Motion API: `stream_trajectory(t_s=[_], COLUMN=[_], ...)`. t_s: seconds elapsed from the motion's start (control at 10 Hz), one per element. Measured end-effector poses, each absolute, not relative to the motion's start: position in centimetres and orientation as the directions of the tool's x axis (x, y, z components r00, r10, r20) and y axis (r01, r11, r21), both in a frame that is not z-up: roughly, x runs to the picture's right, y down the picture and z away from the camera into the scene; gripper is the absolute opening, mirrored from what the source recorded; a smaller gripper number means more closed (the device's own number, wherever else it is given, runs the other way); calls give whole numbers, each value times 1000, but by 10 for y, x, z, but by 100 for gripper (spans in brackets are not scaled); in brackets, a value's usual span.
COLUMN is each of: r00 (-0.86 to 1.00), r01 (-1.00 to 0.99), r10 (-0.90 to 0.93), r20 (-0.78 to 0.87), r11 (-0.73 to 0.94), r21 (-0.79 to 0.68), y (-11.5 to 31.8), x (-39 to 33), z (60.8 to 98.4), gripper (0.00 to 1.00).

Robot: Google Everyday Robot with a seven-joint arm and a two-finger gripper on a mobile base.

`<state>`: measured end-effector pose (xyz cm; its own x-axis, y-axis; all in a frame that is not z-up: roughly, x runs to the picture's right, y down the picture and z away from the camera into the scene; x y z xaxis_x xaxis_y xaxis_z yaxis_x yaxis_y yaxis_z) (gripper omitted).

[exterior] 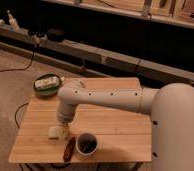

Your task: Place the pepper on the white sponge

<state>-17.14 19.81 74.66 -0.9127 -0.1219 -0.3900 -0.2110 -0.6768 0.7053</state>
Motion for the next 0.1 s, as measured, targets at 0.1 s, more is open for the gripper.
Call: stream_trajectory(t_s=[0.1], r00=[-914], r01=[-203], r10=[-123], r20=[-387], r11=[-687], r21=[698], y=[194], x=[-170], z=[744], gripper=[67])
